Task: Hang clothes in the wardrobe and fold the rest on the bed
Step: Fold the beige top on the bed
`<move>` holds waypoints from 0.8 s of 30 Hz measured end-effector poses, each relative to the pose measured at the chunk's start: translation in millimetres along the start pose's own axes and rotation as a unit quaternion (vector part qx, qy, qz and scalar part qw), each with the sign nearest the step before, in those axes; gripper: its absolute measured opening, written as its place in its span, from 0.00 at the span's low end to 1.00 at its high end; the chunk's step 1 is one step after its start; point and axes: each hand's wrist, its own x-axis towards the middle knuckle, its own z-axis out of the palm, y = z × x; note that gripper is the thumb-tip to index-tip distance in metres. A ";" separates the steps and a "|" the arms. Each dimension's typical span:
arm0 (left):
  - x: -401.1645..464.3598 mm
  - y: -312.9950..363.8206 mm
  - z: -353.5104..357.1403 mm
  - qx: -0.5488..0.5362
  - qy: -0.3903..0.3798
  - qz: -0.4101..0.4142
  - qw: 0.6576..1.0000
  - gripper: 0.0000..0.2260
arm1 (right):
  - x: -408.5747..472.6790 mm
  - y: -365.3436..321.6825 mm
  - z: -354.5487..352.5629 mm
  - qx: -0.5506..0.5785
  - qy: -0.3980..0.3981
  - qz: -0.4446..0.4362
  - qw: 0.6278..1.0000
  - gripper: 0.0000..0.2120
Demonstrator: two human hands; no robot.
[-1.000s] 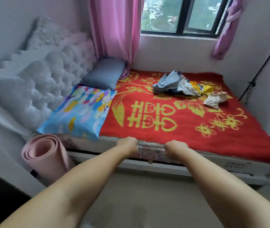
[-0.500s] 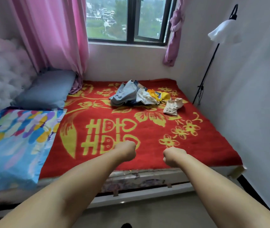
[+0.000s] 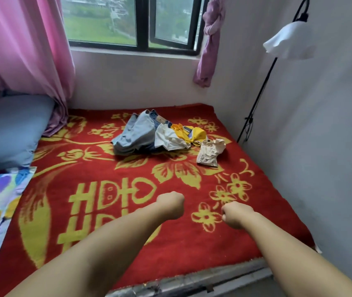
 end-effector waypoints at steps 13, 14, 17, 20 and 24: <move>152.8 -110.5 13.1 -0.089 -0.080 -0.190 0.975 0.12 | 239.1 -43.4 -30.7 0.018 -0.020 -0.197 0.980 0.15; 166.5 -110.7 17.5 -0.097 -0.084 -0.196 0.972 0.12 | 257.4 -39.8 -26.8 0.020 -0.030 -0.202 0.979 0.15; 209.2 -100.4 38.0 -0.119 -0.098 -0.203 0.967 0.13 | 312.8 -20.9 -5.6 0.047 -0.068 -0.198 0.977 0.15; 255.4 -91.5 62.2 -0.120 -0.136 -0.191 0.965 0.12 | 367.9 -6.7 22.5 0.076 -0.089 -0.180 0.977 0.16; 323.9 -88.5 98.6 -0.114 -0.158 -0.178 0.964 0.13 | 438.8 -0.8 68.7 0.132 -0.079 -0.146 0.977 0.17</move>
